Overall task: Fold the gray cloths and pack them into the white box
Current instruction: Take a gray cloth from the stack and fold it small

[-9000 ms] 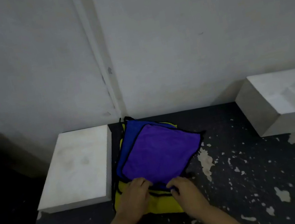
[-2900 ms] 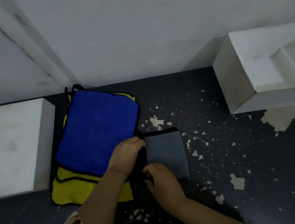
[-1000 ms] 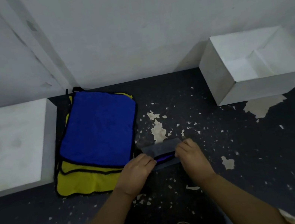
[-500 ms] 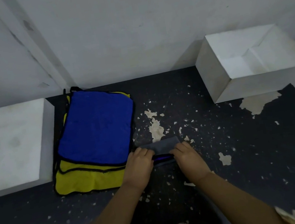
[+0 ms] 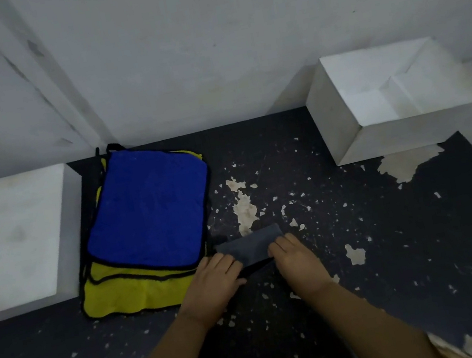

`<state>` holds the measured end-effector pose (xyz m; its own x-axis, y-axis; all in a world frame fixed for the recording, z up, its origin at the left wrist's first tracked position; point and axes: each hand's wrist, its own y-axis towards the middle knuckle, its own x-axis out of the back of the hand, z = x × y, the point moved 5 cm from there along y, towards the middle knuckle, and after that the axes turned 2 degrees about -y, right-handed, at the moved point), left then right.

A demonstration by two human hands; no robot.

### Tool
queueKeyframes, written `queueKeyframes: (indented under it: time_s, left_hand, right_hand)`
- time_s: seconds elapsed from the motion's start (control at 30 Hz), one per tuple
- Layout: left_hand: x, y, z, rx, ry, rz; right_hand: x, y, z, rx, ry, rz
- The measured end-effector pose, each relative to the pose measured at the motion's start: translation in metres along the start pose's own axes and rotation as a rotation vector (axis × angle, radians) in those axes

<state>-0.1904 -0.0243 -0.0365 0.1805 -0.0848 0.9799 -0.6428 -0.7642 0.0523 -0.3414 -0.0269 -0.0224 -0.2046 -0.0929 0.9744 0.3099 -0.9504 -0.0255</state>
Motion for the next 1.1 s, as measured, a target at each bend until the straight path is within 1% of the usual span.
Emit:
queueKeyframes:
  time_s: [0.1,0.23,0.4,0.47,0.53,0.57,0.73,0.87,1.1]
  left_hand:
    - [0.003,0.0,-0.001,0.012,0.012,0.001]
    - [0.005,0.0,-0.001,0.064,-0.013,-0.04]
    - [0.006,0.0,0.002,0.153,-0.016,-0.108]
    - [0.005,0.002,0.002,0.155,0.003,-0.091]
    - [0.003,0.005,0.001,0.14,-0.016,-0.065]
    - [0.002,0.006,0.0,0.133,-0.039,-0.05]
    - [-0.008,0.006,0.014,0.158,-0.247,0.014]
    - [-0.011,0.008,0.019,0.194,-0.321,0.063]
    - [-0.021,0.013,0.025,0.238,-0.38,0.132]
  right_hand:
    - [-0.001,-0.001,0.0,0.007,-0.001,0.006]
    - [-0.007,-0.002,-0.002,0.039,-0.009,0.015]
    - [-0.008,-0.001,0.0,0.139,-0.105,0.034]
    - [-0.009,0.0,-0.005,0.078,-0.074,0.051]
    - [-0.011,0.0,-0.012,-0.043,0.069,0.093]
    - [-0.014,0.0,-0.014,-0.069,0.104,0.129]
    - [-0.026,0.008,-0.021,-0.004,0.04,0.233]
    - [-0.03,0.009,-0.036,-0.001,-0.085,0.304]
    - [-0.035,0.009,-0.044,0.045,-0.193,0.309]
